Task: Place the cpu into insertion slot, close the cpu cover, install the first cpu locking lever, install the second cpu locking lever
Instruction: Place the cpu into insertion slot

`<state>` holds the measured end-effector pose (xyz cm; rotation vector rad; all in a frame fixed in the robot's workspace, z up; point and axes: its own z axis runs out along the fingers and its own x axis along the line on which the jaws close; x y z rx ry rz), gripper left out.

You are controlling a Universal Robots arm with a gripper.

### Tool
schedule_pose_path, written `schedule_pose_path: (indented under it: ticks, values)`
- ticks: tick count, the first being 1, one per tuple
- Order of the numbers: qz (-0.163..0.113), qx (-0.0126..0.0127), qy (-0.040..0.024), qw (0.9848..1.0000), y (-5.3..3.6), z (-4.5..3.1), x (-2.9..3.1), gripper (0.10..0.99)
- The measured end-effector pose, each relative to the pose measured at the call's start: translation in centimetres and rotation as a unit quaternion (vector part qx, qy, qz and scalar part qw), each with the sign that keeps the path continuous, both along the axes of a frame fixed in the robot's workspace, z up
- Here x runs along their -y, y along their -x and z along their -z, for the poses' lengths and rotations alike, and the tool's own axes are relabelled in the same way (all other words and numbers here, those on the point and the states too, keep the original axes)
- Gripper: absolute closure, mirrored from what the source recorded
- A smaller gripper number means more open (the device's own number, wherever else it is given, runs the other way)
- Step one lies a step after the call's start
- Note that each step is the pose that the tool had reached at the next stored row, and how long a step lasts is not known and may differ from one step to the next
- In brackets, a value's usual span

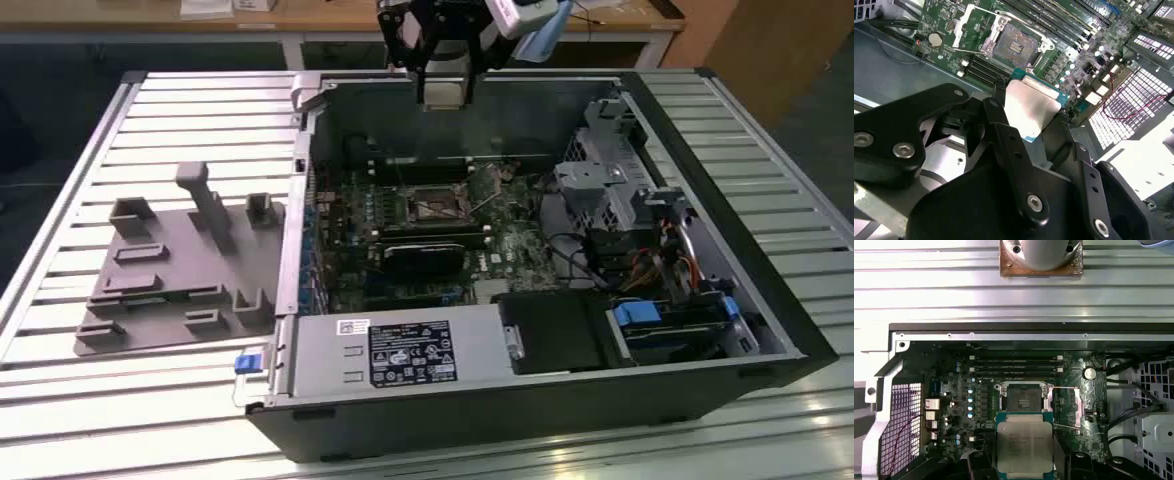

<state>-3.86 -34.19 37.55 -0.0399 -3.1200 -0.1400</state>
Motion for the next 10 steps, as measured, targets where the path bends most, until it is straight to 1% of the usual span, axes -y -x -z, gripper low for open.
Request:
schedule_pose_path:
  ticks: [10]
  values:
    - [0.0, 0.0, 0.0, 1.0, 0.0, 0.0, 0.0, 0.549]
